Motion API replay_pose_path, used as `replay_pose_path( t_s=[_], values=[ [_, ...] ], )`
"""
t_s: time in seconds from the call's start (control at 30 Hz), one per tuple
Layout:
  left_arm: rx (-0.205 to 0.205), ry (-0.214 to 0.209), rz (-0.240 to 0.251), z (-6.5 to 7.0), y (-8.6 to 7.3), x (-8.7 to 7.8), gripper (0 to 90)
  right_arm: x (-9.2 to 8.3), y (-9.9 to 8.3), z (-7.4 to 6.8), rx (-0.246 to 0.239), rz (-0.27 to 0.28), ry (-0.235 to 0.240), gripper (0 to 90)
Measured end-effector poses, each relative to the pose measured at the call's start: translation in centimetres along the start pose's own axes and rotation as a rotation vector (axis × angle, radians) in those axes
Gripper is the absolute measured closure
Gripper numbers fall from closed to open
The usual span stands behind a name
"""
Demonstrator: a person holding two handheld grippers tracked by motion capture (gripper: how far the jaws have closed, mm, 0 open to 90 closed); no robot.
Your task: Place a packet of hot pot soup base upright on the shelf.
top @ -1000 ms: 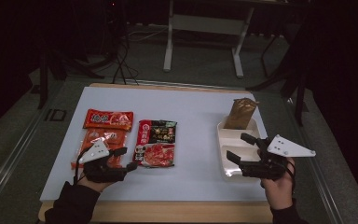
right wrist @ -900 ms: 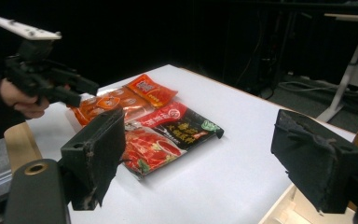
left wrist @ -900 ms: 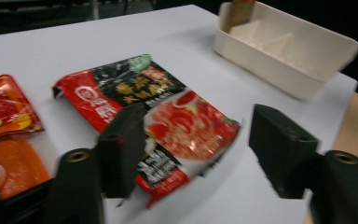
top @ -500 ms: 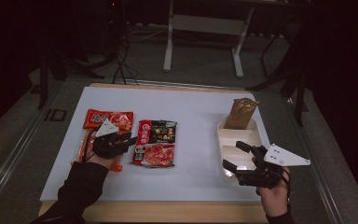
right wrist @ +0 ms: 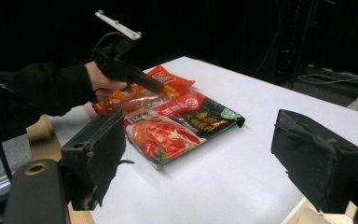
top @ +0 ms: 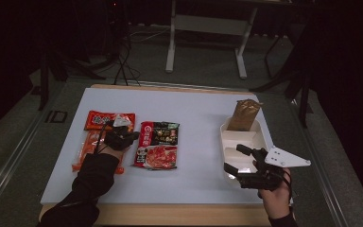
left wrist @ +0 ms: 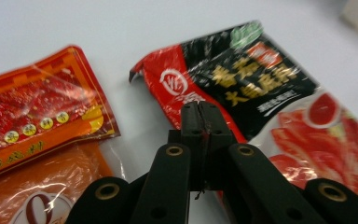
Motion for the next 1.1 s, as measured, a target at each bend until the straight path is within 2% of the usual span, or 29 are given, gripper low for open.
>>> replay_pose_path(
  t_s=[0.07,0.1,0.2,0.23,0.3,0.37,0.4,0.47,0.5,0.53,0.73,0.8,0.87,1.1],
  values=[
    [-0.007,0.02,-0.032,-0.2,-0.1,0.7,90.0,0.0,-0.1,-0.1,-0.004,0.0,0.002,17.6],
    [-0.016,0.01,-0.039,-0.3,-0.1,1.0,90.0,0.1,-0.1,-0.1,-0.003,-0.001,0.005,17.6],
    [-0.018,0.019,-0.077,-0.5,-0.2,1.9,90.0,0.0,-0.1,0.0,0.0,-0.001,0.011,17.6],
    [-0.022,0.033,-0.095,-0.6,-0.2,2.1,90.0,0.0,-0.1,0.0,0.002,-0.003,0.01,17.6],
    [-0.022,0.07,-0.086,-0.7,-0.1,2.2,90.0,0.0,-0.2,0.1,0.002,0.0,0.007,17.6],
    [0.009,0.092,-0.121,-0.7,-0.1,2.6,90.0,0.0,-0.2,0.1,0.002,-0.003,0.006,17.6],
    [0.014,0.075,-0.151,-0.7,-0.1,2.9,90.0,0.0,-0.2,0.2,0.001,-0.004,0.003,17.6],
    [0.02,0.074,-0.176,-0.8,-0.3,3.3,90.0,0.1,-0.3,0.3,0.005,-0.006,0.005,17.6],
    [0.009,0.046,-0.184,-0.7,-0.4,3.5,90.0,0.1,-0.3,0.3,0.003,-0.008,0.003,17.6],
    [0.021,0.045,-0.195,-0.6,-0.4,3.6,90.0,0.1,-0.3,0.3,0.006,-0.008,0.007,17.6],
    [0.042,0.039,-0.214,0.6,-0.4,3.9,90.0,0.1,-0.3,0.4,0.01,-0.009,0.005,17.6],
    [0.057,0.033,-0.215,1.3,-0.4,4.0,90.0,0.1,-0.3,0.4,0.016,-0.007,0.011,17.6],
    [0.09,0.032,-0.221,1.9,-0.2,4.1,90.0,0.2,-0.3,0.5,0.011,-0.012,0.004,17.6],
    [0.137,-0.069,-0.234,5.0,0.4,4.4,90.0,0.2,-0.5,0.6,0.014,-0.019,0.002,17.6]
  ],
)
Point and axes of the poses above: each handheld gripper's, and its own axes: x roughly forward along the jaws, y roughly out of its top, z roughly to its right, the point moved 2 cm from there along x, roughly forward along the jaws, and after that the axes turned 4 degrees about x, right-handed, at the moved point
